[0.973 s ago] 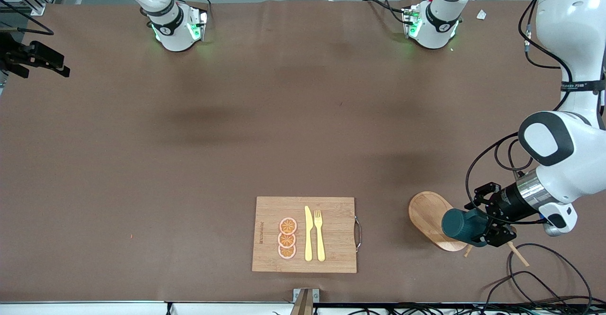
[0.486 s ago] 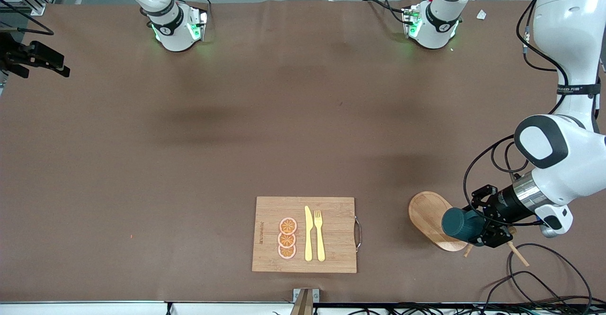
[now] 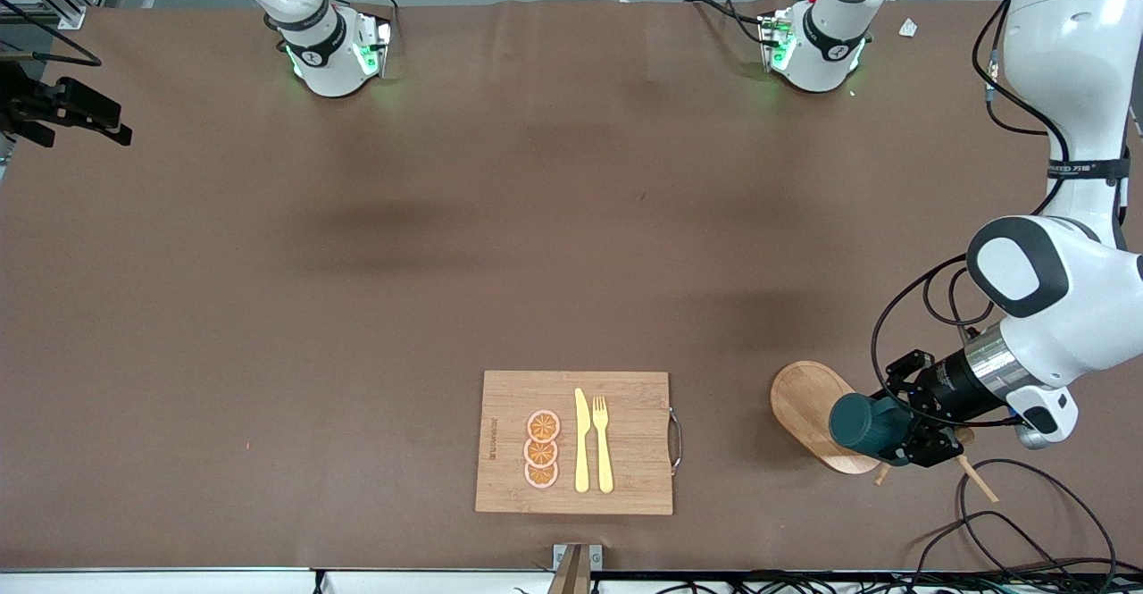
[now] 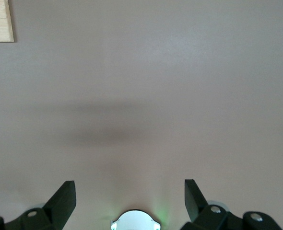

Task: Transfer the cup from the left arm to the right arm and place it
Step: 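Lift the teal mug off the stand with the left gripper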

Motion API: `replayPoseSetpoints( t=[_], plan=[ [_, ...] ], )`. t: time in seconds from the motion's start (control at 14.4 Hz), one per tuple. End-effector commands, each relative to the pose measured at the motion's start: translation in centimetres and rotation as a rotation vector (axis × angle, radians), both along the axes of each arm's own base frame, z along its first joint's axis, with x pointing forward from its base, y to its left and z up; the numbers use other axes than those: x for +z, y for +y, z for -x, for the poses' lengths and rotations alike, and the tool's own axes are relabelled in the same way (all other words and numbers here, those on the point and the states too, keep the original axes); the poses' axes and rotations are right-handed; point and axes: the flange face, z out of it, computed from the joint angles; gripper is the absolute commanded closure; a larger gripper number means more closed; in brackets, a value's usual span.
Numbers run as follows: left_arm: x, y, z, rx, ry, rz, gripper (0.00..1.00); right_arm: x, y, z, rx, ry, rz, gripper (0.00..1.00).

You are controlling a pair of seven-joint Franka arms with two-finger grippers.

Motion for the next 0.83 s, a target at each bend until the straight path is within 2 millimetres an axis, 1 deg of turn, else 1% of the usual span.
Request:
replayPoseSetpoints(
  t=[0.0,0.21,0.28,0.42,0.63,0.69,0.76],
  plan=[
    [3.0,-1.6,0.4,0.027,-0.012,0.036,0.29,0.2,-0.1,0.8,0.008,-0.007,0.007,0.0],
    [4.6,-2.3,1.0,0.006,0.003,0.042,0.29,0.2,-0.1,0.8,0.008,-0.007,0.007,0.0],
    [5.6,-2.9,1.3,0.002,0.003,0.045,0.29,0.2,0.0,0.8,0.009,-0.007,0.007,0.0],
    [6.9,-4.7,1.9,-0.023,0.008,0.05,0.29,0.3,0.0,0.8,0.009,-0.008,0.007,0.0],
    [8.8,-8.7,3.0,-0.042,0.009,0.053,0.29,0.3,0.0,0.8,0.009,-0.01,0.009,0.0],
    [9.2,-10.6,3.4,-0.056,0.009,0.039,0.29,0.5,0.0,0.8,0.009,-0.013,0.007,0.0],
    [9.4,-13.1,4.0,-0.082,0.008,0.001,0.29,0.6,0.0,0.8,0.009,-0.016,0.009,0.0]
  ],
)
